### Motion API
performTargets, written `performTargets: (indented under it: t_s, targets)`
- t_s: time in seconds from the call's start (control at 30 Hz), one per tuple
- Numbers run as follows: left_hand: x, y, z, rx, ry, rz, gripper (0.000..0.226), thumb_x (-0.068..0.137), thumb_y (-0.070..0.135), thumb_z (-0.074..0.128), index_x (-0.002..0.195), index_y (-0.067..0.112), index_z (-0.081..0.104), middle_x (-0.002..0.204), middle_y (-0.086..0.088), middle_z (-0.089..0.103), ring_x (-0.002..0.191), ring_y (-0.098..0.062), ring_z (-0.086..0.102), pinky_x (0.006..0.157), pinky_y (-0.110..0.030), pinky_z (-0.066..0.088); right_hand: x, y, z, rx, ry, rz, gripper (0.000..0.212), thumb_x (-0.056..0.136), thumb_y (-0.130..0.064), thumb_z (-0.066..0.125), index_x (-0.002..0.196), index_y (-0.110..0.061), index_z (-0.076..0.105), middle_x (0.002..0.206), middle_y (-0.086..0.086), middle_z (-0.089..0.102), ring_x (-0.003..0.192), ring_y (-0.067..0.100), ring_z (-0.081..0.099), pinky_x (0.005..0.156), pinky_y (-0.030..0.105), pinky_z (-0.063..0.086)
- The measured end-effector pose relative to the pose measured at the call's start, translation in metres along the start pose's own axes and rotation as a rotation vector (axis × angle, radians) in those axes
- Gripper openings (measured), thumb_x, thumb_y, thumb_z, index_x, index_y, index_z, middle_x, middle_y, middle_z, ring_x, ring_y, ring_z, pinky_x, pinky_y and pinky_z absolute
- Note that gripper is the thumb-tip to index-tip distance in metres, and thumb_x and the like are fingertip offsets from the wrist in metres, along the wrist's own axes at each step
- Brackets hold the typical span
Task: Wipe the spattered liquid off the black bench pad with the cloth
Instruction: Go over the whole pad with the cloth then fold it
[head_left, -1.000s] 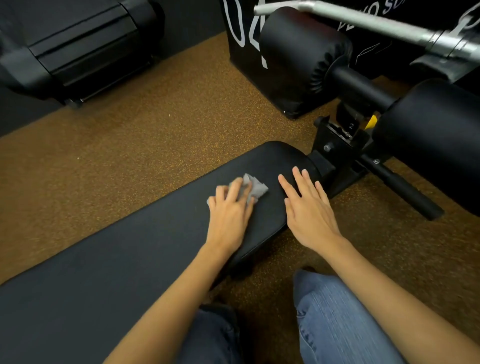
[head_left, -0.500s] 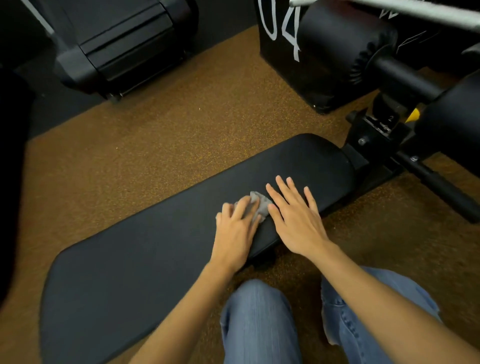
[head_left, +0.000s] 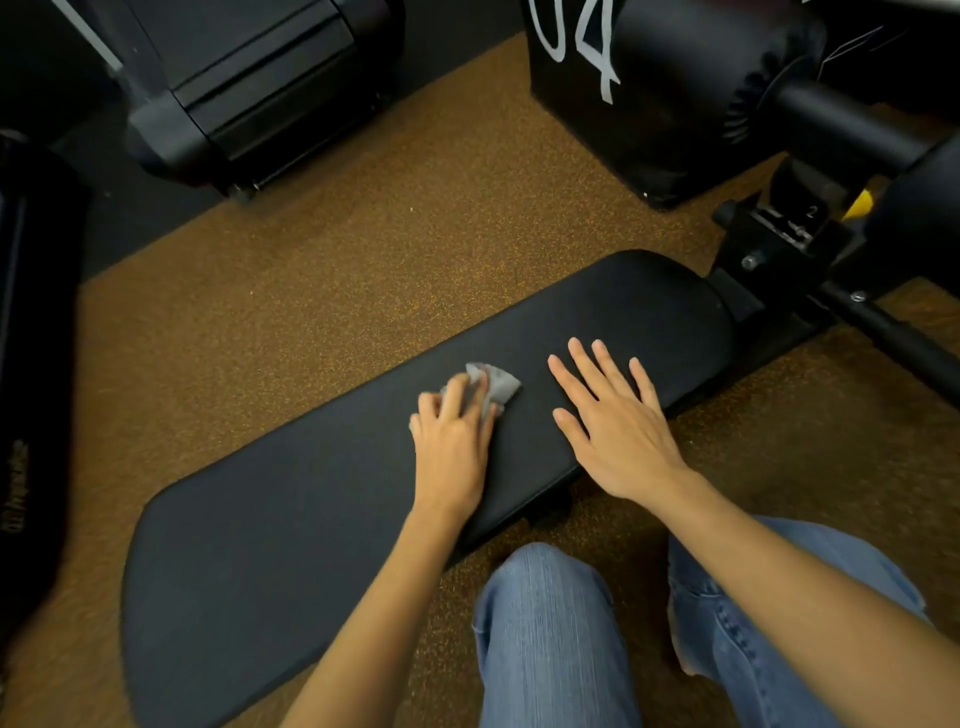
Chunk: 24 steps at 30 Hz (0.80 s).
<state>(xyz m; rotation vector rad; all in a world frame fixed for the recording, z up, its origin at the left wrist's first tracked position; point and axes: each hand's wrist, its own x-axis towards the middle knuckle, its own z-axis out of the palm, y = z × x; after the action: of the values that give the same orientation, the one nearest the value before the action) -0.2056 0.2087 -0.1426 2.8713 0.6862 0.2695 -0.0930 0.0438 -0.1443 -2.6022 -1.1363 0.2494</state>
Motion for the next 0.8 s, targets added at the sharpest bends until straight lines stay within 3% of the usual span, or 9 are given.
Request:
performTargets:
  t_s: [0.2,0.4,0.47,0.53,0.57,0.63,0.7,0.8]
  targets:
    - [0.06,-0.021,-0.006,-0.012,-0.03,-0.181,0.045,0.107,0.033,0.04,0.148,0.017,0.045,0.15,-0.003,0.038,0.117,-0.032,0.039,0.095,-0.043,0.035,-0.001,-0.001,-0.003,0.006,-0.01,0.01,0.057,0.101,-0.045,0.023,0.152,-0.028,0.005,0.162,-0.002,-0.001,0.148,0.019,-0.005,0.119,0.047,0.001]
    - [-0.034,0.016,-0.002,-0.05,-0.026,0.076,0.043,0.1,0.022,0.056,0.142,0.011,0.054,0.135,-0.006,0.054,0.099,-0.029,0.049,0.08,-0.045,0.045,-0.003,-0.019,0.001,-0.069,-0.031,-0.071,0.056,0.1,-0.043,0.023,0.152,-0.029,0.007,0.162,-0.002,0.002,0.148,0.025,-0.002,0.116,0.057,0.003]
    - [-0.032,0.01,-0.007,0.016,-0.029,0.122,0.045,0.1,0.028,0.056,0.143,0.017,0.053,0.137,-0.005,0.054,0.105,-0.031,0.05,0.082,-0.049,0.046,-0.001,-0.021,0.001,-0.07,-0.012,-0.061,0.054,0.101,-0.037,0.027,0.152,-0.029,0.013,0.161,-0.001,0.008,0.148,0.025,0.003,0.116,0.056,0.007]
    - [-0.017,0.003,-0.013,0.101,-0.058,0.09,0.047,0.102,0.04,0.049,0.148,0.03,0.047,0.153,-0.004,0.042,0.131,-0.035,0.041,0.101,-0.054,0.039,0.0,-0.02,0.0,-0.05,-0.004,-0.051,0.053,0.1,-0.035,0.029,0.151,-0.03,0.017,0.161,-0.002,0.012,0.148,0.023,0.007,0.117,0.054,0.01]
    - [-0.012,0.0,-0.016,0.14,-0.082,0.096,0.049,0.103,0.046,0.044,0.151,0.035,0.04,0.161,-0.001,0.031,0.145,-0.035,0.028,0.112,-0.057,0.026,-0.001,-0.019,0.0,-0.044,-0.001,-0.052,0.052,0.1,-0.035,0.03,0.151,-0.03,0.017,0.161,-0.002,0.013,0.148,0.023,0.007,0.117,0.054,0.01]
    - [-0.014,-0.004,-0.016,0.199,-0.144,0.194,0.055,0.103,0.054,0.029,0.156,0.039,0.022,0.168,0.004,0.01,0.155,-0.03,0.003,0.119,-0.063,0.001,-0.002,-0.017,0.0,-0.037,0.006,-0.058,0.052,0.101,-0.035,0.03,0.151,-0.031,0.018,0.161,-0.003,0.013,0.148,0.022,0.008,0.117,0.053,0.011]
    - [-0.023,-0.008,-0.013,0.19,-0.213,0.259,0.058,0.104,0.056,0.019,0.158,0.039,0.011,0.168,0.005,0.004,0.155,-0.027,-0.003,0.121,-0.063,-0.001,-0.002,-0.017,-0.001,-0.029,0.009,-0.059,0.051,0.101,-0.036,0.029,0.15,-0.031,0.019,0.16,-0.003,0.015,0.148,0.021,0.01,0.117,0.052,0.011]
    - [-0.025,-0.012,-0.009,0.09,-0.245,0.214,0.055,0.105,0.05,0.018,0.158,0.038,0.012,0.168,0.004,0.004,0.155,-0.026,-0.003,0.123,-0.048,0.006,0.001,-0.018,-0.001,-0.012,0.004,-0.053,0.05,0.101,-0.038,0.027,0.15,-0.032,0.021,0.16,-0.005,0.015,0.148,0.02,0.009,0.117,0.052,0.01]
